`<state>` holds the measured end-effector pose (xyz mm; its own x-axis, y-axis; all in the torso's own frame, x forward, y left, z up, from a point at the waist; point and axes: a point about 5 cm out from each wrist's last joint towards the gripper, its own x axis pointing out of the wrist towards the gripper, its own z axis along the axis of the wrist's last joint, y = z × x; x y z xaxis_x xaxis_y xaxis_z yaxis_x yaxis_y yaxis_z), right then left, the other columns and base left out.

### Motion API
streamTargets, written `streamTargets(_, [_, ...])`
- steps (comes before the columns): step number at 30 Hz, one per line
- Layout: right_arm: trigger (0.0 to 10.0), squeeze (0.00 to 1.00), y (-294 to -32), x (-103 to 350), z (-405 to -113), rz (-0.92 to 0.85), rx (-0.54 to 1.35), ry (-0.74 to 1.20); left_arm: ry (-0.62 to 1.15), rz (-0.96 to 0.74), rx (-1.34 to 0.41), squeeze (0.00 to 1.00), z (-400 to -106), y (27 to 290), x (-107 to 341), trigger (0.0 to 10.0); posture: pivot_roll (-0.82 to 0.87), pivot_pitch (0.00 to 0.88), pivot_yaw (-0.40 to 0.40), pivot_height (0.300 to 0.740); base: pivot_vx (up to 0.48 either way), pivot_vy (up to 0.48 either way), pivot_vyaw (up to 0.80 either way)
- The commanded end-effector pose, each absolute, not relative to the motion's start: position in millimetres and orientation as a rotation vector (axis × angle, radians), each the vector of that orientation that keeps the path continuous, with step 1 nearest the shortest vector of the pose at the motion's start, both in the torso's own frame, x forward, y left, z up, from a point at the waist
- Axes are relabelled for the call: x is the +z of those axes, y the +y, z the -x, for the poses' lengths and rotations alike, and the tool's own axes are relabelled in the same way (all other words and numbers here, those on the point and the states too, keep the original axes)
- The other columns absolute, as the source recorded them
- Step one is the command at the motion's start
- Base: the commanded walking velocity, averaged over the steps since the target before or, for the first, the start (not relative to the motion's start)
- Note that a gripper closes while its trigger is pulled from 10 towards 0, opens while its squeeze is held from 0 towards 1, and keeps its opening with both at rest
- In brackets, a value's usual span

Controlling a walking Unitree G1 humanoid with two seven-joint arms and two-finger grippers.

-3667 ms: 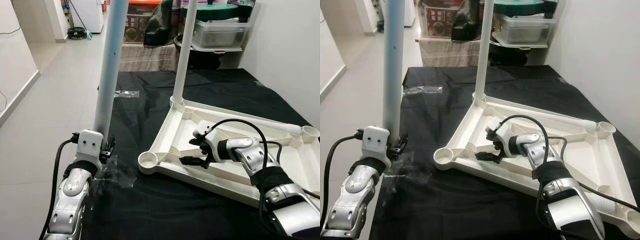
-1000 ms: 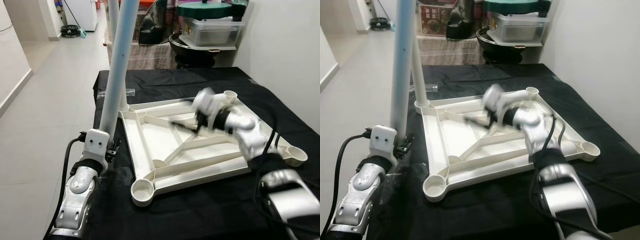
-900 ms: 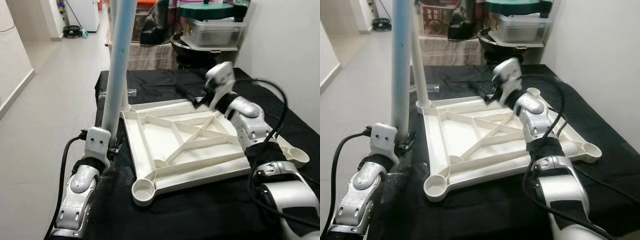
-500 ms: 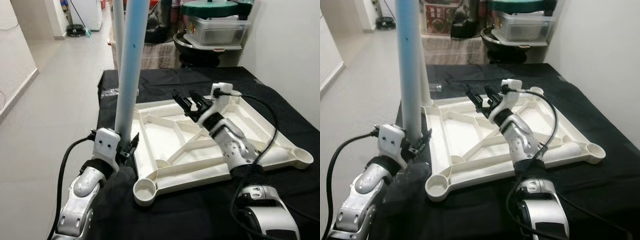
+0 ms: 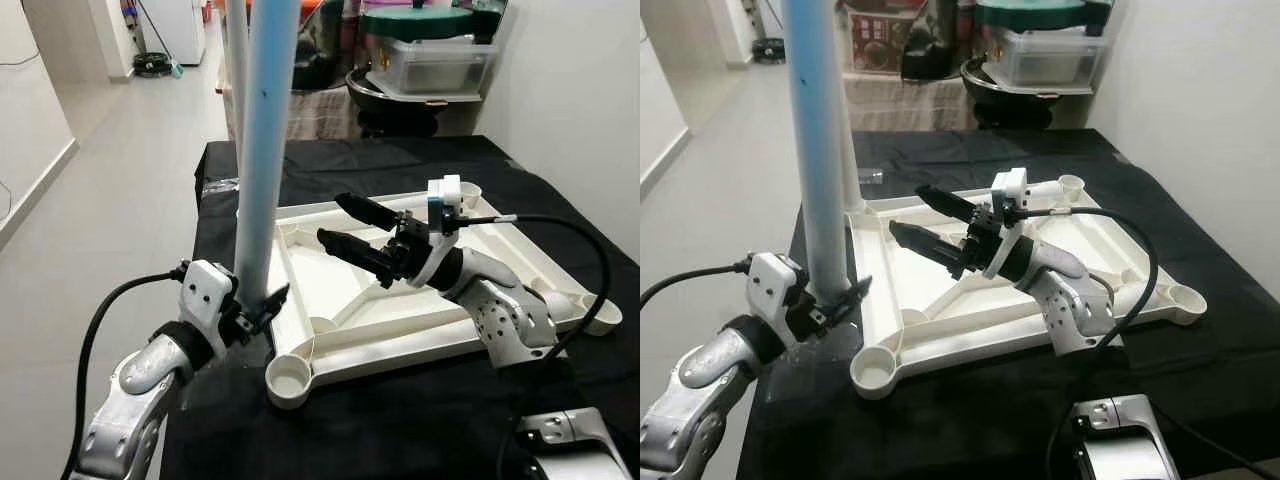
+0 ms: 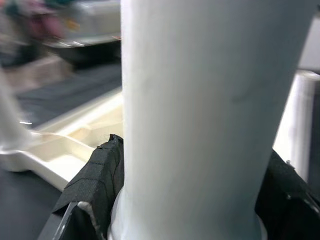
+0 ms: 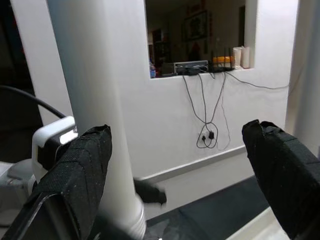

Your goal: Building children table

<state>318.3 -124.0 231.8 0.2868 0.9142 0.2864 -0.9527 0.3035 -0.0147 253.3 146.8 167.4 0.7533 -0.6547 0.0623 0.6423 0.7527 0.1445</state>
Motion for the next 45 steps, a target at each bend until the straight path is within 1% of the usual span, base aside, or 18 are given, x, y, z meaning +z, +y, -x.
streamTargets(1, [10.0,0.0,-118.8,232.2,-314.9,-0.145,1.273,-0.263,-0.076,-0.115,-0.789,0.0,-247.6,142.5,162.8,10.0,0.07,0.0,-0.059,0.74,0.0,0.0,0.0])
streamTargets(5, [10.0,0.0,-108.5,236.9,-308.2,-0.161,1.312,-0.265,0.019,-0.156,-0.946,0.0,-236.4,140.0,149.6,10.0,0.07,0.0,-0.056,0.74,0.0,0.0,0.0])
streamTargets(7, [10.0,0.0,-108.5,236.9,-308.2,-0.161,1.312,-0.265,0.019,-0.156,-0.946,0.0,-236.4,140.0,149.6,10.0,0.07,0.0,-0.056,0.74,0.0,0.0,0.0])
streamTargets(10, [10.0,0.0,-102.2,237.6,-298.0,-0.188,1.401,-0.247,0.058,-0.198,-1.022,0.0,-233.4,140.5,144.7,10.0,0.07,0.0,-0.053,0.74,0.0,0.0,0.0])
streamTargets(11, [10.0,0.0,-102.2,237.6,-298.0,-0.188,1.401,-0.247,0.058,-0.198,-1.022,0.0,-233.4,140.5,144.7,10.0,0.07,0.0,-0.053,0.74,0.0,0.0,0.0])
streamTargets(14, [10.0,0.0,-101.7,233.2,-288.2,-0.177,1.483,-0.22,0.054,-0.212,-1.056,0.0,-235.8,139.6,149.2,10.0,0.06,0.0,-0.044,0.74,0.0,0.0,0.0])
streamTargets(21, [10.0,0.0,-106.7,223.7,-288.4,-0.159,1.476,-0.189,0.012,-0.202,-1.08,0.0,-237.3,136.3,161.6,10.0,0.05,0.0,-0.043,0.74,0.0,0.0,0.0])
streamTargets(23, [10.0,0.0,-111.9,217.2,-288.0,-0.16,1.47,-0.154,-0.008,-0.195,-1.073,0.0,-239.5,140.6,169.1,10.0,0.06,0.0,-0.046,0.74,0.0,0.0,0.0])
streamTargets(28, [10.0,0.0,-110.8,218.0,-286.1,-0.165,1.483,-0.148,0.032,-0.203,-1.073,0.0,-239.9,145.8,159.9,10.0,0.06,0.0,-0.045,0.74,0.0,0.0,0.0])
streamTargets(33, [10.0,0.0,-95.8,225.1,-276.0,-0.177,1.575,-0.176,0.103,-0.151,-1.115,0.0,-243.6,140.4,142.9,10.0,0.06,0.0,-0.043,0.74,0.0,0.0,0.0])
streamTargets(35, [10.0,0.0,-87.4,227.5,-275.3,-0.18,1.599,-0.19,0.124,-0.163,-1.168,0.0,-243.9,132.5,137.0,10.0,0.05,0.0,-0.042,0.74,0.0,0.0,0.0])
streamTargets(38, [10.0,0.0,-86.1,227.9,-275.3,-0.18,1.604,-0.193,0.126,-0.159,-1.177,0.0,-244.0,131.0,137.0,10.0,0.05,0.0,-0.042,0.74,0.0,0.0,0.0])
streamTargets(45, [10.0,0.0,-74.2,226.4,-269.5,-0.204,1.643,-0.193,0.108,-0.191,-1.262,0.0,-246.6,116.9,142.8,10.0,0.04,0.0,-0.034,0.74,0.0,0.0,0.0])
